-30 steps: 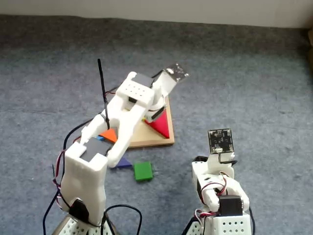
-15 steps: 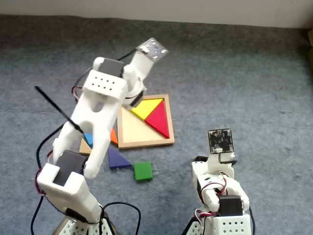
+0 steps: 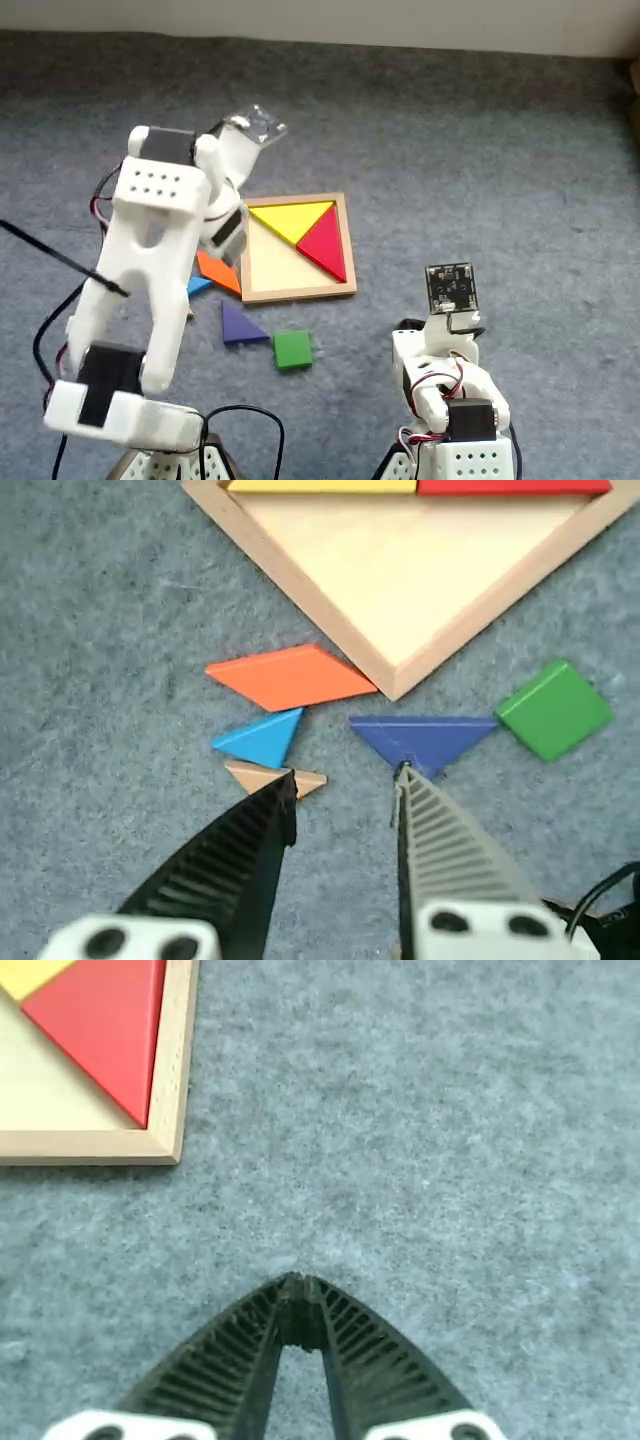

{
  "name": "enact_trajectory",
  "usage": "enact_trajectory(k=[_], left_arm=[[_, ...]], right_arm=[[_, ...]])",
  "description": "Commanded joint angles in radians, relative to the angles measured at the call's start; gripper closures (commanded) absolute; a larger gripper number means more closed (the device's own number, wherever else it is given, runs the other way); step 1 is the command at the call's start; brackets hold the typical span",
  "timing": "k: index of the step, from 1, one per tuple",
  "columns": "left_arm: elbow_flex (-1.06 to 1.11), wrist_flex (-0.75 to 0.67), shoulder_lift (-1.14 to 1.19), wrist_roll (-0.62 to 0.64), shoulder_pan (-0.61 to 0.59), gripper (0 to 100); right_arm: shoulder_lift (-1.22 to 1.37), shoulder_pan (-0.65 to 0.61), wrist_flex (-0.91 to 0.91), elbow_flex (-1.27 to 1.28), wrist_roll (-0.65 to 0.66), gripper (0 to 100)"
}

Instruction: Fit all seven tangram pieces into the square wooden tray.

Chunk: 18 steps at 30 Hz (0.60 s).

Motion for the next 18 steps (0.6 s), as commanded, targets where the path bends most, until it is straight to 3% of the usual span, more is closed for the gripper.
enact_trajectory(k=[1, 4, 9, 18], left_arm=[[0.189, -0.048, -0.176, -0.009, 0.119, 81], [0.338, -0.121, -0.236, -0.006, 0.202, 74], [0.496, -0.259, -0.226, -0.008, 0.329, 72], [0.550, -0.431, -0.064, -0.009, 0.458, 72]], right_arm=[[-0.005, 0.010, -0.004, 0.116, 0.011, 98.1], [-0.005, 0.010, -0.004, 0.116, 0.011, 98.1], [-0.005, 0.010, -0.004, 0.116, 0.011, 98.1], [-0.005, 0.010, -0.004, 0.116, 0.011, 98.1]])
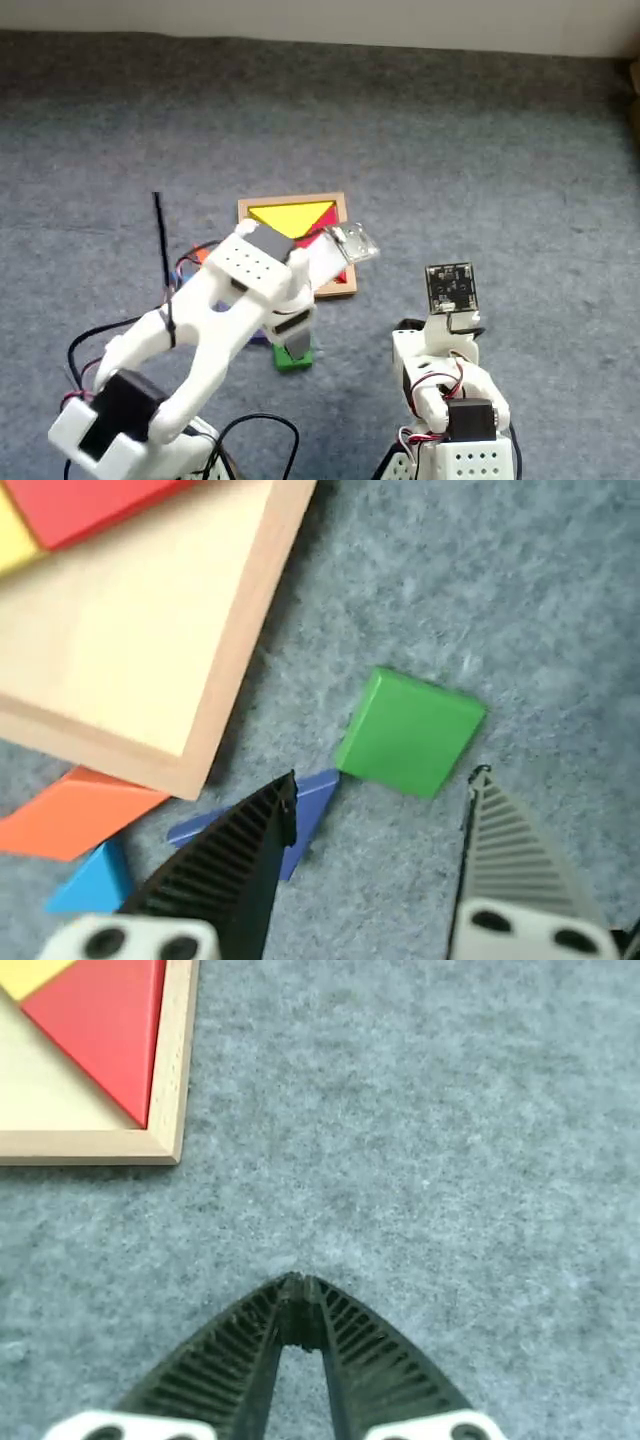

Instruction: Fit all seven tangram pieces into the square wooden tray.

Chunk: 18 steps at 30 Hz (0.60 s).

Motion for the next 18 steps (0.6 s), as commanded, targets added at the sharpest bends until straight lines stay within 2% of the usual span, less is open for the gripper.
enact_trajectory(k=[1, 9, 18], left_arm=[[-0.008, -0.044, 0.070, -0.006, 0.073, 72], [-0.004, -0.048, 0.102, -0.005, 0.114, 72], [0.008, -0.100, 0.105, -0.006, 0.061, 73]], right_arm=[[-0.005, 0.010, -0.004, 0.116, 0.011, 98.1], [-0.005, 0.054, -0.030, 0.116, 0.011, 98.1], [-0.005, 0.070, -0.039, 0.116, 0.011, 98.1]])
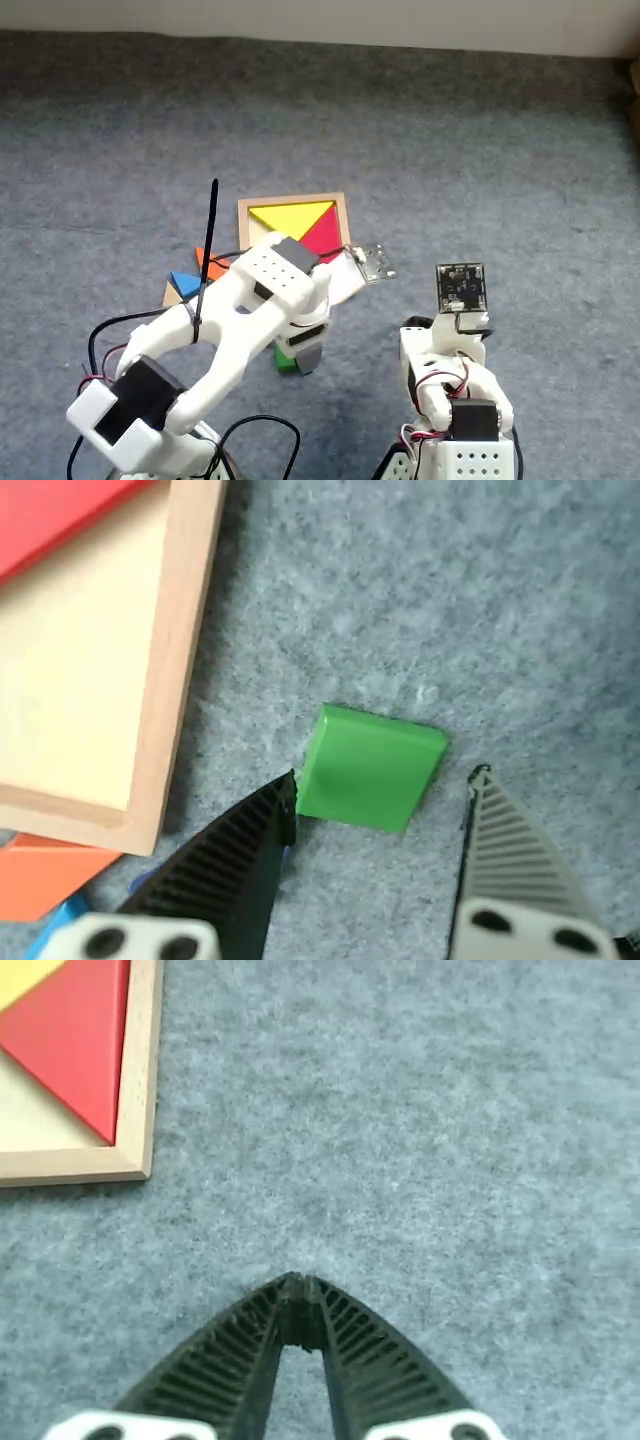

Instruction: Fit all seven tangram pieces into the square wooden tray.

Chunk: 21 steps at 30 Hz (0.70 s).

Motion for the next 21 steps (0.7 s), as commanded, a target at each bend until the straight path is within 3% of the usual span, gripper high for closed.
enact_trajectory(k=[1, 13, 21], left_arm=[[0.018, -0.055, -0.002, -0.008, -0.039, 72], [0.058, -0.094, 0.045, -0.008, -0.033, 73], [-0.139, 0.012, 0.263, -0.002, 0.027, 89]], right_arm=[[-0.005, 0.015, -0.025, 0.116, 0.011, 98.1], [-0.005, 0.015, -0.025, 0.116, 0.011, 98.1], [-0.005, 0.015, -0.025, 0.116, 0.011, 98.1]])
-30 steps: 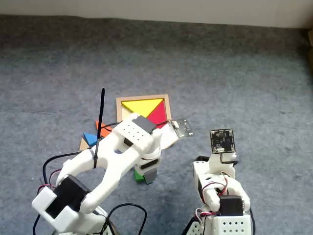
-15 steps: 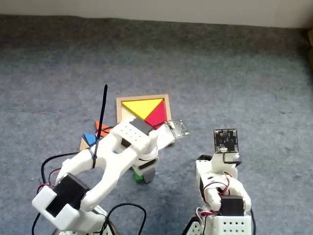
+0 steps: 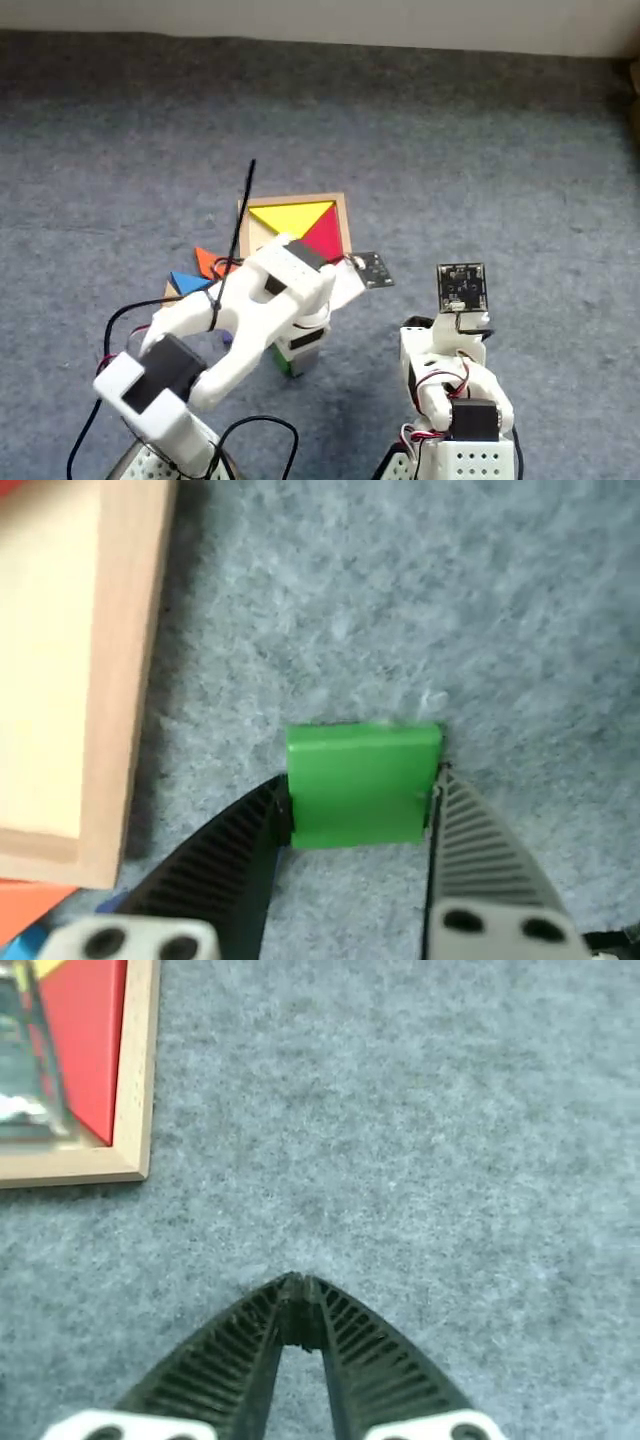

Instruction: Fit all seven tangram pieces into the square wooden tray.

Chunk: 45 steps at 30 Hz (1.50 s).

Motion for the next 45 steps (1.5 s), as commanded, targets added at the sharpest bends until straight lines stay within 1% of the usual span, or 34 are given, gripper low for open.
enact_trajectory(k=[1, 5, 8, 11, 14, 17, 19, 21, 25, 28, 30, 32, 35, 37, 42, 45], left_arm=[[-0.130, 0.057, 0.101, -0.002, 0.036, 91], [-0.159, 0.064, 0.108, 0.000, 0.039, 100], [-0.165, 0.094, 0.058, 0.000, 0.033, 99], [-0.170, 0.146, -0.070, 0.000, 0.031, 99], [-0.162, 0.150, -0.203, 0.002, 0.031, 99], [-0.166, 0.149, -0.255, 0.009, 0.022, 99], [-0.171, 0.147, -0.257, 0.058, -0.015, 99], [-0.170, 0.121, -0.257, 0.081, -0.068, 99], [-0.160, 0.017, -0.255, 0.086, -0.186, 99], [-0.160, -0.037, -0.255, 0.086, -0.242, 99], [-0.159, -0.054, -0.249, 0.087, -0.254, 98], [-0.168, -0.058, -0.216, 0.087, -0.254, 93], [-0.196, -0.081, -0.133, 0.160, -0.254, 88], [-0.239, -0.086, -0.068, 0.187, -0.255, 88], [-0.381, -0.080, 0.073, 0.195, -0.254, 88], [-0.446, -0.063, 0.128, 0.242, -0.254, 86]], right_arm=[[-0.005, 0.010, -0.025, 0.116, 0.011, 98.1], [-0.005, 0.010, -0.025, 0.116, 0.011, 98.1], [-0.005, 0.010, -0.025, 0.116, 0.011, 98.1], [-0.005, 0.010, -0.025, 0.116, 0.011, 98.1], [-0.005, 0.010, -0.025, 0.116, 0.011, 98.1], [-0.005, 0.010, -0.025, 0.116, 0.011, 98.1], [-0.005, 0.010, -0.025, 0.116, 0.011, 98.1], [-0.005, 0.010, -0.025, 0.116, 0.011, 98.1], [-0.005, 0.010, -0.025, 0.116, 0.011, 98.1], [-0.005, 0.010, -0.025, 0.116, 0.011, 98.1], [-0.005, 0.010, -0.025, 0.116, 0.011, 98.1], [-0.005, 0.010, -0.025, 0.116, 0.011, 98.1], [-0.005, 0.010, -0.025, 0.116, 0.011, 98.1], [-0.005, 0.010, -0.025, 0.116, 0.011, 98.1], [-0.005, 0.010, -0.025, 0.116, 0.011, 98.1], [-0.005, 0.010, -0.025, 0.116, 0.011, 98.1]])
